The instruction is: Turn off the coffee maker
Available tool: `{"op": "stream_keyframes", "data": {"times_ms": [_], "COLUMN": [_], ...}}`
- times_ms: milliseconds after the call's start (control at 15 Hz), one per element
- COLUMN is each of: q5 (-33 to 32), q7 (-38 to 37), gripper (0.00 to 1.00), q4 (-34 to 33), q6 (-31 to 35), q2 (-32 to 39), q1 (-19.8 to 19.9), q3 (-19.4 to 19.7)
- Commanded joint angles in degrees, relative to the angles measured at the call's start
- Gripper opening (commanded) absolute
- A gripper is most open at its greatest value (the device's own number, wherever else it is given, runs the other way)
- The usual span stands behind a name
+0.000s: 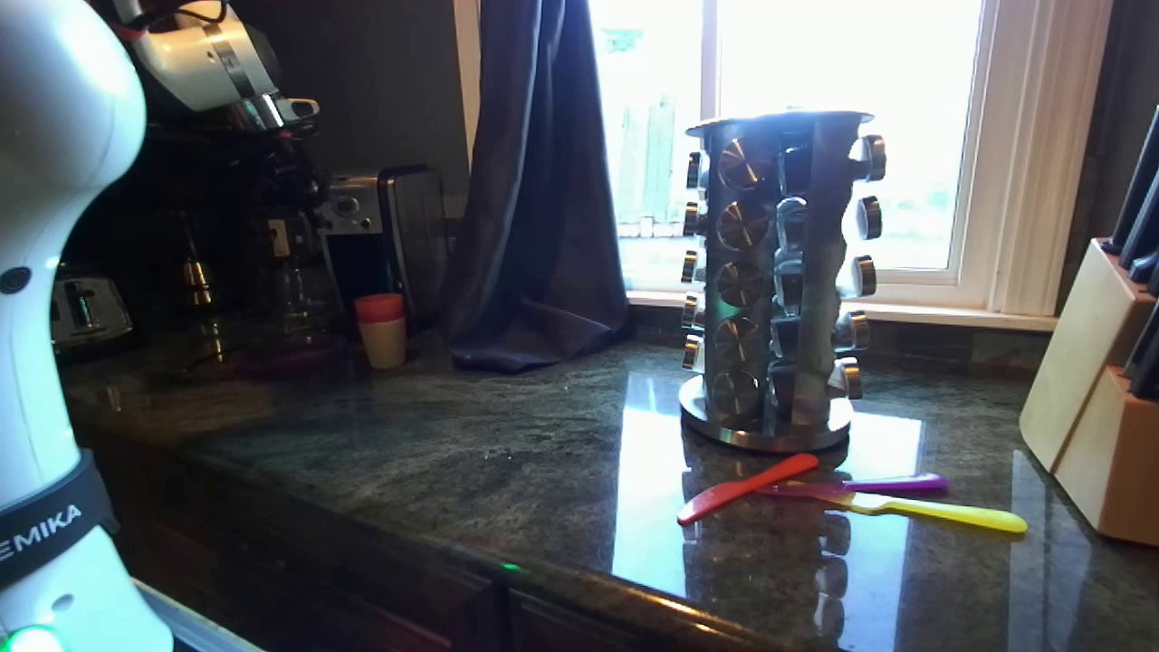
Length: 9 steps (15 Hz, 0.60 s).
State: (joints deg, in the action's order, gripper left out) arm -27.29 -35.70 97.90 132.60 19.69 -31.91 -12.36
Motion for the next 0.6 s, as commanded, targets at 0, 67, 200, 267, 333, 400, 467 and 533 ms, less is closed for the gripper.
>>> {"op": "stream_keyframes", "data": {"times_ms": [0,67,200,267,333,400,467,533], "q5": [11.6,15.0,20.3,22.1,23.7,25.1,26.7,27.2], "q7": [8.1,10.9,14.9,16.8,18.8,19.8,21.5,21.9], "gripper": [0.4,0.49,0.65,0.71,0.78,0.87,0.93,0.99], "q4": [9.6,11.9,16.5,18.9,21.3,23.8,25.8,28.1], "q6": [-2.0,-1.1,-3.1,-4.2,-5.5,-7.7,-9.5,-11.1], "q2": [-10.3,-12.7,-18.2,-21.0,-23.8,-27.1,-29.7,-32.7], "q1": [4.0,5.2,6.8,7.6,8.3,8.8,9.4,9.8], "q3": [-3.1,-4.0,-4.7,-4.9,-4.9,-5.0,-4.8,-4.7]}}
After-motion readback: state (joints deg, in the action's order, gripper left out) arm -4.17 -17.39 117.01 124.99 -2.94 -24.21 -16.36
